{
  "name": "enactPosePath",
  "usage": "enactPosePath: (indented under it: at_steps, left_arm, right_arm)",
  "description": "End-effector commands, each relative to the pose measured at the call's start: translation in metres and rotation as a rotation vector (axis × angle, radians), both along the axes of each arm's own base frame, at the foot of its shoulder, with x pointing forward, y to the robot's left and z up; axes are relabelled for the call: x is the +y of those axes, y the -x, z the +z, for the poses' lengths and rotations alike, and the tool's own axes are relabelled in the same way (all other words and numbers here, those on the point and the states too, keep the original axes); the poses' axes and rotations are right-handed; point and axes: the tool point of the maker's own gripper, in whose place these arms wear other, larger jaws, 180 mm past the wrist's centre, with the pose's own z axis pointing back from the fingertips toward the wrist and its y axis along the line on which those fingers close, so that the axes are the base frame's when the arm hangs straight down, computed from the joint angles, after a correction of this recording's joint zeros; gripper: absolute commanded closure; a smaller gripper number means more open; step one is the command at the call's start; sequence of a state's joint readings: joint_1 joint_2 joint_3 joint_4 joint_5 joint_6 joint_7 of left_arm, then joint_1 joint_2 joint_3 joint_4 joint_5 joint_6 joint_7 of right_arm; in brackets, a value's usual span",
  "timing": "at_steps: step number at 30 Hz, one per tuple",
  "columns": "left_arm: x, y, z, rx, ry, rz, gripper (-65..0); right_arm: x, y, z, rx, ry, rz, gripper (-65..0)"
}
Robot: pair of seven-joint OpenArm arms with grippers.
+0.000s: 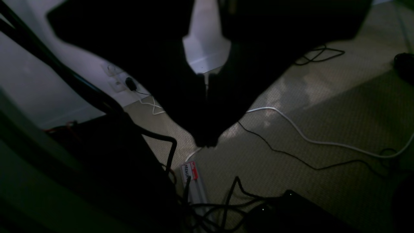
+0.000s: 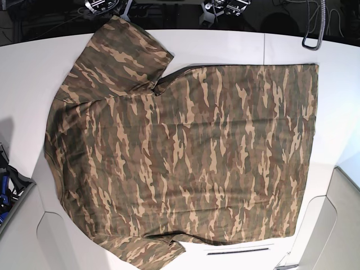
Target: Fold the T-shirt properly
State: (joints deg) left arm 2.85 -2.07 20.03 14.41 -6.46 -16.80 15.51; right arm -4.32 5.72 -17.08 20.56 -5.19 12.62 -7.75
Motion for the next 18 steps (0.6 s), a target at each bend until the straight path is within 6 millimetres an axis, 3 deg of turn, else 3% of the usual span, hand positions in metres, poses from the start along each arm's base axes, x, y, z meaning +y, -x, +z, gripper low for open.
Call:
enactPosePath:
  at_steps: [1, 6, 13, 18]
  left_arm:
    - [-0.002, -0.002, 0.000, -0.006, 0.013, 0.000, 0.0]
    - [-0.006, 0.001, 0.001, -0.021, 0.034, 0.007, 0.0]
    - [-0.037, 0.025, 0.013, -0.023, 0.248, 0.025, 0.0]
    - [-0.031, 0.032, 0.017, -0.049, 0.266, 0.024, 0.0]
  right_arm:
    - [-0.001, -0.003, 0.001, -0.010, -0.004, -0.006, 0.0]
    - [-0.001, -0.003, 0.001, -0.012, -0.004, -0.005, 0.0]
    - [-0.014, 0.008, 0.001, 0.000, 0.013, -0.001, 0.0]
    - [-0.026, 0.021, 0.006, -0.012, 0.022, 0.010, 0.0]
